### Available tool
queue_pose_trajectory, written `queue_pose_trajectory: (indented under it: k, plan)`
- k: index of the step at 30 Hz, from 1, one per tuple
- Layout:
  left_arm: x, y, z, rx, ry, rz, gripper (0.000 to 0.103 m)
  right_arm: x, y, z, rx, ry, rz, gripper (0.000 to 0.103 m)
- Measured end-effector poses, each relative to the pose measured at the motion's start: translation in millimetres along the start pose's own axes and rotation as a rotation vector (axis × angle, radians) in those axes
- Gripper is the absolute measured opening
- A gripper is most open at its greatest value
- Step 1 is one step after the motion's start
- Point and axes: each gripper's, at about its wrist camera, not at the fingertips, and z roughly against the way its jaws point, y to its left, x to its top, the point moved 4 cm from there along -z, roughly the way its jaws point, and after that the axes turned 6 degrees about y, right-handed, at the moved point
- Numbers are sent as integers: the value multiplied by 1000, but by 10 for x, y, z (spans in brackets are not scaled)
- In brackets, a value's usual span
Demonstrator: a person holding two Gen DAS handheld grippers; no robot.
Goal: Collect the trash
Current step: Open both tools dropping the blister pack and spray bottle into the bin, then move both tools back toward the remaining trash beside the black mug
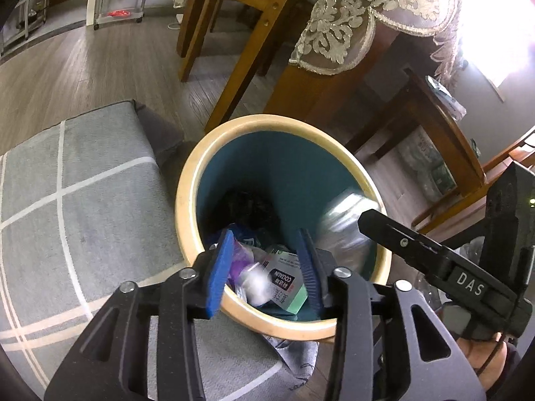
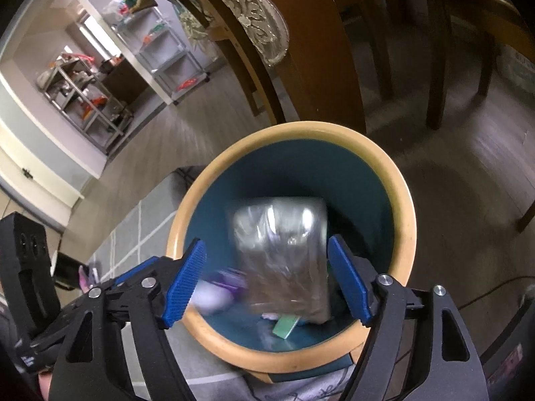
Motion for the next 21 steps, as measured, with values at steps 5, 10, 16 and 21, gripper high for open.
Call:
queue_pose_trajectory:
  k: [5,10,16,21]
  plan:
    - [-18,64,118,6,-18,6,52,-16,-4,5,3,-2,-2,79]
    - [-70,171,255,26,-33,13,53,-19,15,35,15,-19,-6,79]
    - [-158,407,435,72,-50,19,56,-12,108,75,23,-46,23,79]
    - [-267,779,663,140,-70,51,58,-26,209,85,19,-62,65,79]
